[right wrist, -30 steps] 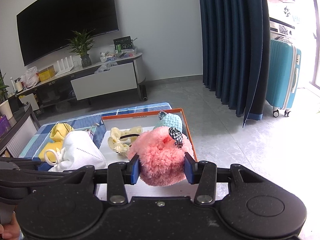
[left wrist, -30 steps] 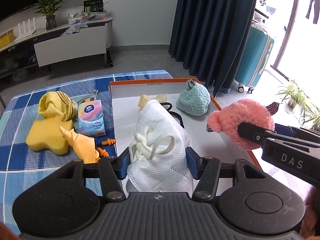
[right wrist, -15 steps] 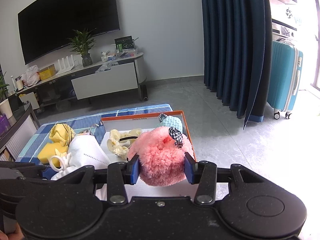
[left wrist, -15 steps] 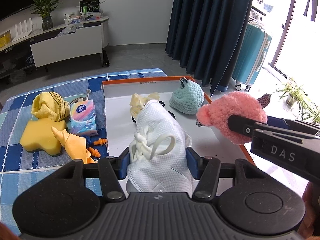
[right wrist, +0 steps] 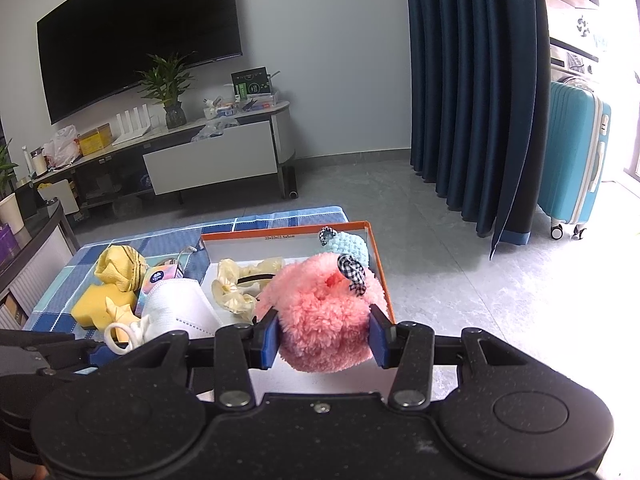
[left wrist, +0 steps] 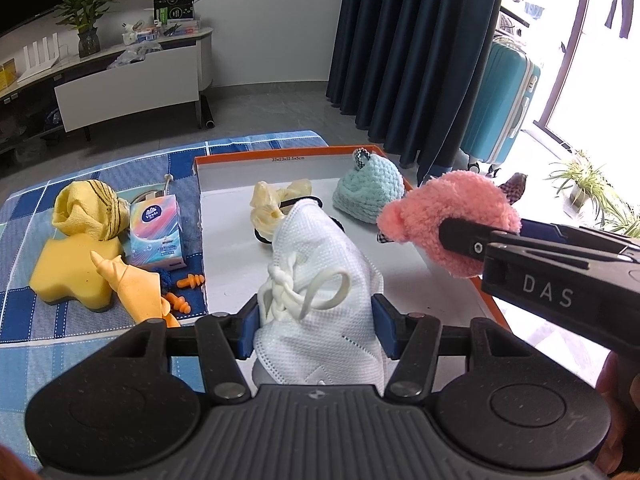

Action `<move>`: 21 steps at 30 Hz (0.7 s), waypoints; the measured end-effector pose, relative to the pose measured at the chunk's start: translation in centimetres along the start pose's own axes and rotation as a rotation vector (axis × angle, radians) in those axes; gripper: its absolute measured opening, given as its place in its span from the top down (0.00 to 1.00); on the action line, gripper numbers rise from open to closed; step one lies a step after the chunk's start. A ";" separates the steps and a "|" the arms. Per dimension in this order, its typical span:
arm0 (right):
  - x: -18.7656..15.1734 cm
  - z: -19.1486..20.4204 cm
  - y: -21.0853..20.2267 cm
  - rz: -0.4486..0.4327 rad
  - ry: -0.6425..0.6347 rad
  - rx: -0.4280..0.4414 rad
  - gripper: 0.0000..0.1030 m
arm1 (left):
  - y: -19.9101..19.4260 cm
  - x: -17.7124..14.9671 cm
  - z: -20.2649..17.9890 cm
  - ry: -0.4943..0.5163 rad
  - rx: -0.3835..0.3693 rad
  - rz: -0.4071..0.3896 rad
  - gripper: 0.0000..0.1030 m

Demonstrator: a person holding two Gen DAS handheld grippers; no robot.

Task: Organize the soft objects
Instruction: 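Carry the mask and pink pompom over the white box with both tools, then release the mask and pompom into the box with both tools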

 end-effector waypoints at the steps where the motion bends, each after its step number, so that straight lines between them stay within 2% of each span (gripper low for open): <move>1: 0.0 0.0 0.0 0.001 -0.001 0.000 0.47 | 0.1 0.0 0.0 -0.001 -0.003 0.001 0.44; 12: -0.1 0.1 1.3 0.020 -0.002 -0.011 0.45 | 0.9 -0.3 -0.1 -0.002 -0.020 0.019 0.44; 16: -0.1 0.1 1.9 0.019 -0.002 -0.022 0.39 | 1.3 -0.4 0.1 -0.005 -0.022 0.026 0.44; 19: -0.1 0.2 2.0 0.013 -0.002 -0.013 0.30 | 1.5 -0.5 0.1 -0.006 -0.024 0.034 0.44; 21: 0.0 0.2 2.0 0.007 -0.007 -0.014 0.30 | 1.7 -0.5 0.1 -0.006 -0.024 0.038 0.44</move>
Point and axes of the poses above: each gripper's, at about its wrist camera, not at the fingertips, and y roughly the way its jaws point, z to its left, x to its top, the point moved 1 cm from there along y, roughly the way its jaws point, and after that the axes turned 14 degrees about -z, right-handed, at the moved point
